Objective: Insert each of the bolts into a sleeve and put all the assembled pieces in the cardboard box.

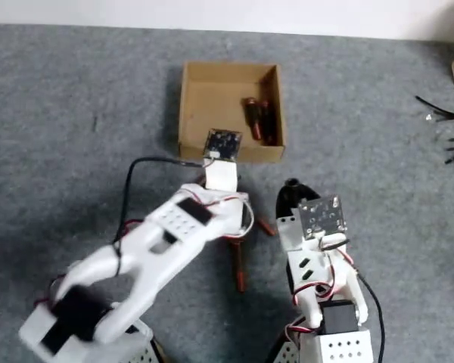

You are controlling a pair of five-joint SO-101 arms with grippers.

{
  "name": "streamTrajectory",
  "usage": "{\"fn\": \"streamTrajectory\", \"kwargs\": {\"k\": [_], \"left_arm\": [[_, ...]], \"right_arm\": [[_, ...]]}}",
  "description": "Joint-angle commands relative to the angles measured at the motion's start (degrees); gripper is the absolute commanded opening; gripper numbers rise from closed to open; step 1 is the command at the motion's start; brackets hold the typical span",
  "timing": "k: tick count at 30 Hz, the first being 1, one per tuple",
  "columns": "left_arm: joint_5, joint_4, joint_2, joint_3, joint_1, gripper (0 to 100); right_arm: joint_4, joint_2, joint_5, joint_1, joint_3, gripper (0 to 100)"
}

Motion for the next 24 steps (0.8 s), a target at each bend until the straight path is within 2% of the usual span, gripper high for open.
{"fn": "streamTrajectory", "kwargs": {"k": [1, 6, 9, 12, 14, 20, 24], "left_arm": [[1.67, -1.05, 3.21, -4.7, 1.45, 15], [1.32, -1.32, 5.32, -5.49, 7.08, 13], [2.37, -1.41, 5.76, -6.99, 6.81, 7], [8.0, -1.41, 5.93, -8.48, 5.14, 1], [10.29, -1.41, 5.93, -8.66, 4.35, 2], [15.3, -1.05, 6.02, -8.13, 3.91, 15], [16.0, -1.05, 6.02, -7.96, 4.0, 18]], "right_arm": [[-2.15, -0.57, -0.62, 1.01, 2.07, 0.5], [-2.15, -0.57, -0.62, 1.01, 2.07, 0.5], [-2.15, -0.57, -0.62, 1.01, 2.07, 0.5], [-2.15, -0.57, -0.62, 1.01, 2.07, 0.5], [-2.15, -0.57, -0.62, 1.01, 2.07, 0.5], [-2.15, -0.57, -0.62, 1.01, 2.07, 0.5], [-2.15, -0.57, -0.62, 1.01, 2.07, 0.5]]}}
